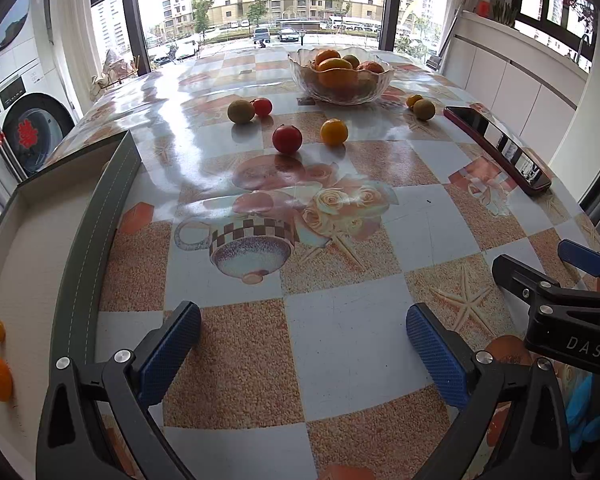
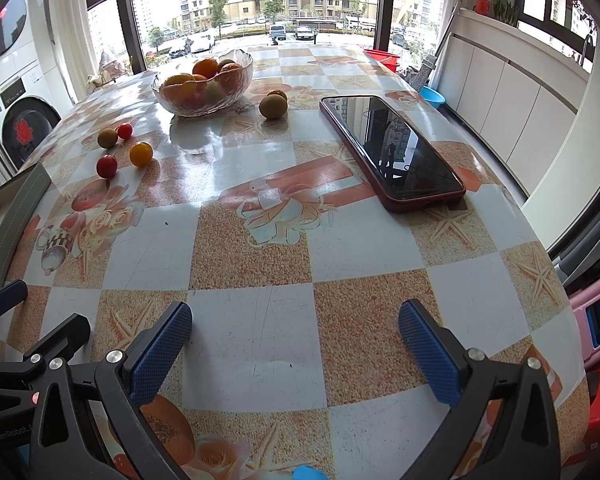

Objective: Organize fruits
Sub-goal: 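Move both open tools back over the loose fruits on the table, then grasp a red tomato with the left tool while the right tool grasps a brown round fruit, then carry both fruits over the gray tray and open both tools to drop them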

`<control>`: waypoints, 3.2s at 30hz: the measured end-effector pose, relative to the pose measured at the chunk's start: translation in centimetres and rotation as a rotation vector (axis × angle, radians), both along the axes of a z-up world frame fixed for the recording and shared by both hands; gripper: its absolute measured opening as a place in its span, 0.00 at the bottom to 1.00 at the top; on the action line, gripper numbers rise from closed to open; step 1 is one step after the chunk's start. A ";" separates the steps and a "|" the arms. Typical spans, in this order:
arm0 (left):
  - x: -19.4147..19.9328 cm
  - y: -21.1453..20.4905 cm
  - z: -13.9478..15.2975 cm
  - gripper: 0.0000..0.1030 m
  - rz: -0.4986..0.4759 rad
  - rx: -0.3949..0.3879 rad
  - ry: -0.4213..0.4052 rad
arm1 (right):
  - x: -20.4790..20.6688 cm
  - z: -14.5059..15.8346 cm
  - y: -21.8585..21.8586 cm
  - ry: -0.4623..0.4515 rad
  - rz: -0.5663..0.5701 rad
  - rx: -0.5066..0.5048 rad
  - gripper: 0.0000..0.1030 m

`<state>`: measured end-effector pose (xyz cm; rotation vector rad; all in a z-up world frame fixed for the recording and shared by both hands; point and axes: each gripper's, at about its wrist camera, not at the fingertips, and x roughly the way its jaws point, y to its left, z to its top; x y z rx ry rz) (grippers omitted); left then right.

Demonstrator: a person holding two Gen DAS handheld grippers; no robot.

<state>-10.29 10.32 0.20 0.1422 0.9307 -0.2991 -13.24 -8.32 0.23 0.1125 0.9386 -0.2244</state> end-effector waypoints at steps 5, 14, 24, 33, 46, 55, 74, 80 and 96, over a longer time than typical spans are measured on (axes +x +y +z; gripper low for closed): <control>0.0 0.0 0.0 1.00 0.000 0.000 0.000 | 0.0 -0.1 0.0 0.000 0.000 0.000 1.00; 0.0 0.0 0.0 1.00 0.001 0.001 0.002 | -0.1 0.1 0.4 0.006 0.001 -0.005 1.00; 0.6 0.2 1.5 1.00 0.005 0.015 0.041 | 1.9 2.8 -0.7 0.047 0.094 0.079 1.00; 4.5 0.8 8.2 1.00 0.023 -0.005 -0.066 | 9.6 5.8 -2.7 -0.015 0.130 0.073 0.98; 10.5 0.6 5.8 1.00 0.057 0.008 -0.011 | 19.1 0.8 -0.6 0.068 0.189 0.009 0.63; 13.0 -2.2 2.0 0.59 0.049 0.062 0.053 | 17.4 1.6 -1.7 -0.014 0.196 0.105 0.30; 4.9 1.0 7.0 0.23 -0.005 -0.104 0.023 | 4.1 4.9 0.3 -0.019 0.301 0.301 0.30; 1.1 7.4 11.4 0.23 -0.002 -0.100 0.011 | 2.0 7.5 4.5 -0.036 0.387 0.318 0.30; -1.8 23.5 22.8 0.23 0.140 0.069 -0.184 | 3.3 19.3 21.0 -0.181 0.698 0.360 0.30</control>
